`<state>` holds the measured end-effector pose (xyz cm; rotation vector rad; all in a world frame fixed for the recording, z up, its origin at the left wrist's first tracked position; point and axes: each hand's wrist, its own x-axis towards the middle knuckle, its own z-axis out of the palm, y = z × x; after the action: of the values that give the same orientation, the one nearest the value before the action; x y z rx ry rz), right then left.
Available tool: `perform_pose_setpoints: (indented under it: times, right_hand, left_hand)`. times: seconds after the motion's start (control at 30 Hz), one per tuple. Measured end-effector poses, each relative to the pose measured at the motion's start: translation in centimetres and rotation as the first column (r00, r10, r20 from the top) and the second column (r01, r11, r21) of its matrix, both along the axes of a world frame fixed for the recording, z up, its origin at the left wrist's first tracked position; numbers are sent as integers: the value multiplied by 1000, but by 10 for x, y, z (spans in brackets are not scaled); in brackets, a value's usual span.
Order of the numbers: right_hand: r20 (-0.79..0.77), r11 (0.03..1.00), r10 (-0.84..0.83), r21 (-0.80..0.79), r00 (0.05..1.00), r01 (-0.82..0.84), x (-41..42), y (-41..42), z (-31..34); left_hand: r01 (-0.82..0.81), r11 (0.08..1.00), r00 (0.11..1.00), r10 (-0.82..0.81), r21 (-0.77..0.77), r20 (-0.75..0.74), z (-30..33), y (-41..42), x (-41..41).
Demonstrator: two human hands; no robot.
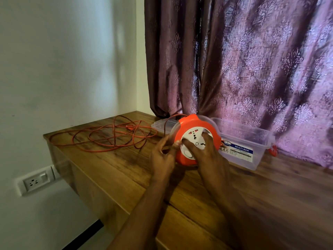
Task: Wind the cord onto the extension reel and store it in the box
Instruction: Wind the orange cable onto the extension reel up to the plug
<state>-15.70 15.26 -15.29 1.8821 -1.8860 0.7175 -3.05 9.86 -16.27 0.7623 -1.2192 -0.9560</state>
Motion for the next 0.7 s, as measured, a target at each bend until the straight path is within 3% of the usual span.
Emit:
perform_pose_setpoints:
  times: [0.23, 0.43, 0.5, 0.6, 0.7]
  right_hand:
    - [78, 989, -71, -126, 994, 80, 0, -1, 1]
    - [465, 978, -84, -131, 882, 162, 14, 3, 6]
    - [519, 980, -68, -125, 852, 155, 16, 3, 5]
    - [413, 971, -110, -149, 904, 186, 11, 2, 2]
    - [261, 958, -34, -267, 965, 106, 7, 2, 2]
  left_hand:
    - [-5, 1000, 1000, 5, 17, 5, -3, -2, -1]
    - [-2, 1000, 1000, 2, 18, 1, -1, 1, -1]
    - [0, 1000, 1000, 0, 27, -2, -1, 1, -1]
    - [-11, 999, 1000, 10, 32, 9, -2, 0, -2]
    - [-60, 998, 998, 60, 20, 8, -3, -1, -2]
